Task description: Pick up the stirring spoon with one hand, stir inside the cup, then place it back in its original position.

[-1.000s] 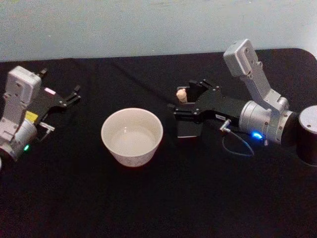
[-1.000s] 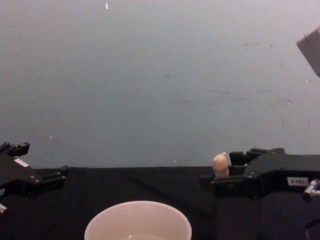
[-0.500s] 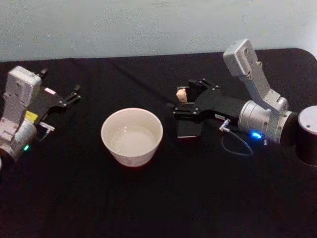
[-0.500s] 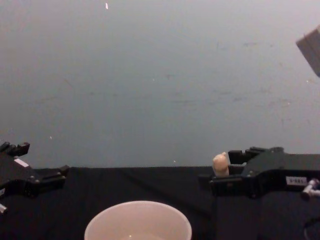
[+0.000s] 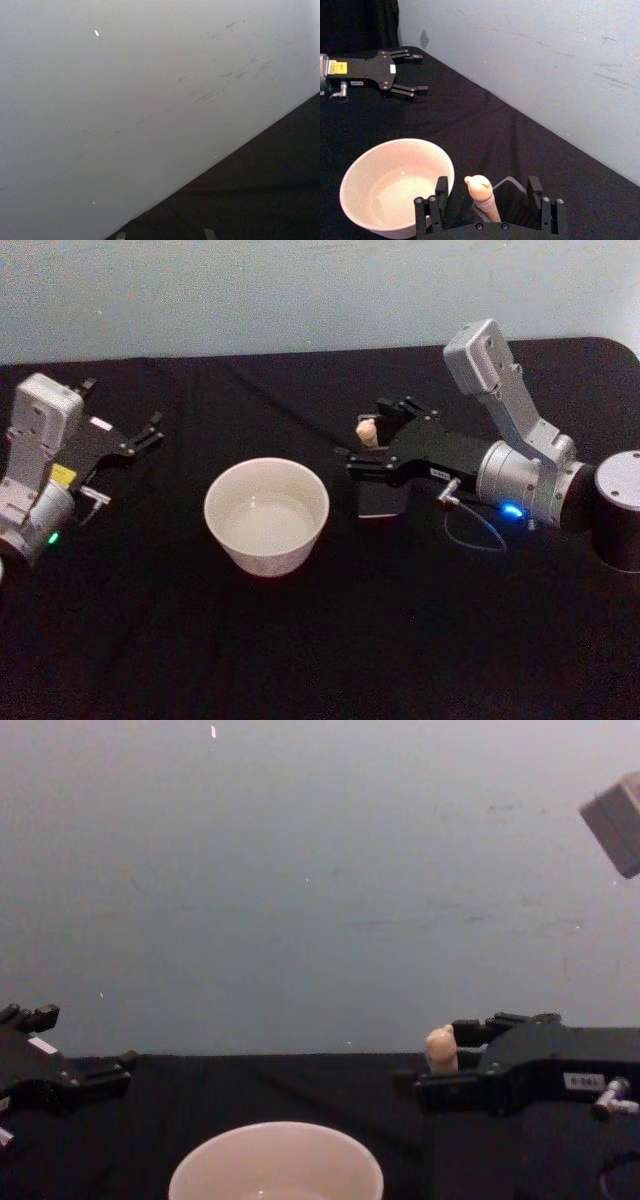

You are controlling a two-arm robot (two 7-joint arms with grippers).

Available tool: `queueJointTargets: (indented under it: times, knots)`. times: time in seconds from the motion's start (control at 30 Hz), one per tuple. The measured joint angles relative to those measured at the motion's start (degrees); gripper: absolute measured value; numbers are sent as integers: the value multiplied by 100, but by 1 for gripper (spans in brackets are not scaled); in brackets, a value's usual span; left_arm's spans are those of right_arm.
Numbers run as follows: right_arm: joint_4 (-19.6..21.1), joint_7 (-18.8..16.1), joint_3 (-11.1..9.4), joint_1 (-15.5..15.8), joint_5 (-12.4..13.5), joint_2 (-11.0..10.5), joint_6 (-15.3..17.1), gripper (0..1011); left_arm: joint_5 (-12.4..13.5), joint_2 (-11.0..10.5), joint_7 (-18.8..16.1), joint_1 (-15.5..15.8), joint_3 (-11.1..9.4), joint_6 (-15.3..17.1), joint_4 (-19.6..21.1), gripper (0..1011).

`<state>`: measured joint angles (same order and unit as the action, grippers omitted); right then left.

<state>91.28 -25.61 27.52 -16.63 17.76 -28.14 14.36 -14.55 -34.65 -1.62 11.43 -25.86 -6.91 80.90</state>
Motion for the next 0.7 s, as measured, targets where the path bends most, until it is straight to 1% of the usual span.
queueJointTargets:
  times: [0.23,0.33,0.37,0.47,0.5,0.53,0.57,0.67,0.7]
  knots:
    - [0,3,0,0,2,-2,0,1002,0,0,0,0,0,0,0,1001]
    - [0,3,-2,0,5,-3,0,969,0,0,0,0,0,0,0,1001]
    - [0,3,-2,1,6,-4,0,933,0,0,0,0,0,0,0,1001]
    - [1,3,-3,1,8,-4,0,891,0,0,0,0,0,0,0,1001]
    - [1,3,-4,2,9,-5,0,841,0,0,0,0,0,0,0,1001]
    - [1,3,-4,2,10,-6,0,826,0,0,0,0,0,0,0,1001]
    - [1,3,-5,3,11,-6,0,774,0,0,0,0,0,0,0,1001]
    - [3,3,-7,3,13,-6,1,716,0,0,0,0,0,0,0,1001]
    - [4,3,-7,3,13,-6,2,657,0,0,0,0,0,0,0,1001]
